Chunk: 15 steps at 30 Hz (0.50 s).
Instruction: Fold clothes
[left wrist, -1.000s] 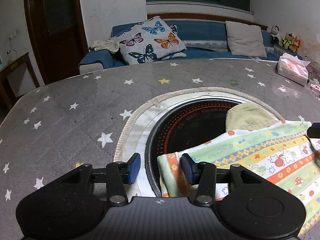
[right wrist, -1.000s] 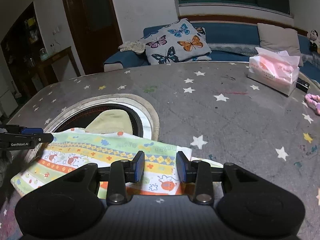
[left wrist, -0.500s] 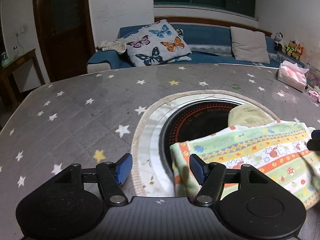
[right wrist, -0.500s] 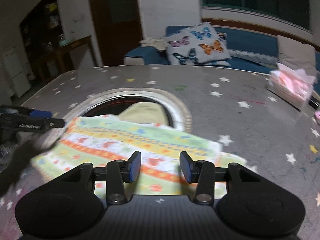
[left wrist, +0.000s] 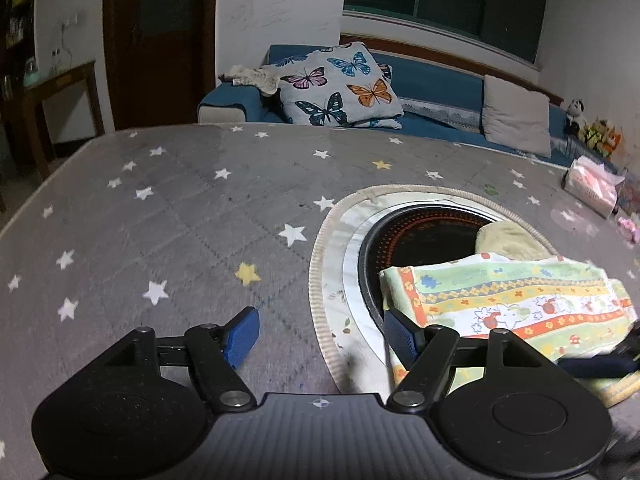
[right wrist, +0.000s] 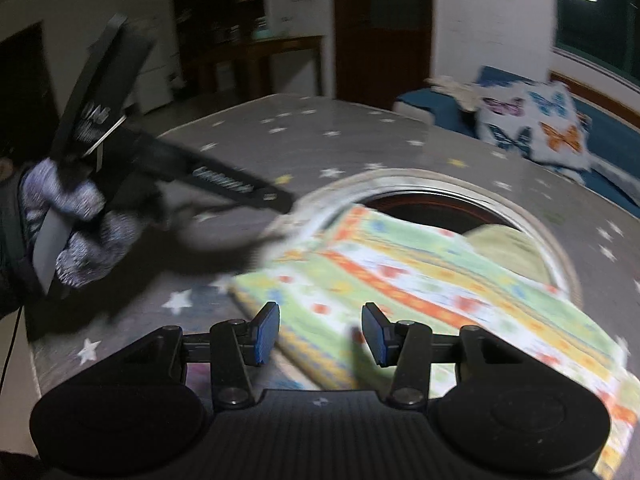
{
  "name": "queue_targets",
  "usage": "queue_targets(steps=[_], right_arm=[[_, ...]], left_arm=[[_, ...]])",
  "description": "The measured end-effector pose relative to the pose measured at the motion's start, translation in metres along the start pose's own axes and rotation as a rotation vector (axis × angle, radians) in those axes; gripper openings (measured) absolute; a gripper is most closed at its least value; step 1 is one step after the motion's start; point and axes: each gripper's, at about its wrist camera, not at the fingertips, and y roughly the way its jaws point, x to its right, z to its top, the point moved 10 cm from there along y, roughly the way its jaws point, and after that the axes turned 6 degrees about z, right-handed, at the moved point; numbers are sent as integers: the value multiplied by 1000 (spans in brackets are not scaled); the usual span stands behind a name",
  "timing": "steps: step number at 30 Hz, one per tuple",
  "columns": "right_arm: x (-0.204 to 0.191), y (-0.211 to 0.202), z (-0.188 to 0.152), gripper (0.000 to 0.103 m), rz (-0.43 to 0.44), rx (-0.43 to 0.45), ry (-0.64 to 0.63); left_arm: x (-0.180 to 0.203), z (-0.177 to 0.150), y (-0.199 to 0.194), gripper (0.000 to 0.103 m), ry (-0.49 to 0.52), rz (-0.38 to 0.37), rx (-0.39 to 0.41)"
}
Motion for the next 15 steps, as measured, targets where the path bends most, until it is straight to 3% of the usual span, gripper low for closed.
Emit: queue_targets(steps=[10, 15], right_arm=[[-28, 37, -3, 42, -16, -49, -111], [-23, 32, 1, 15, -7, -22, -67]], left_arm=[[14, -8, 2, 80, -70, -92, -57], [21, -7, 5, 82, -124, -128, -90]])
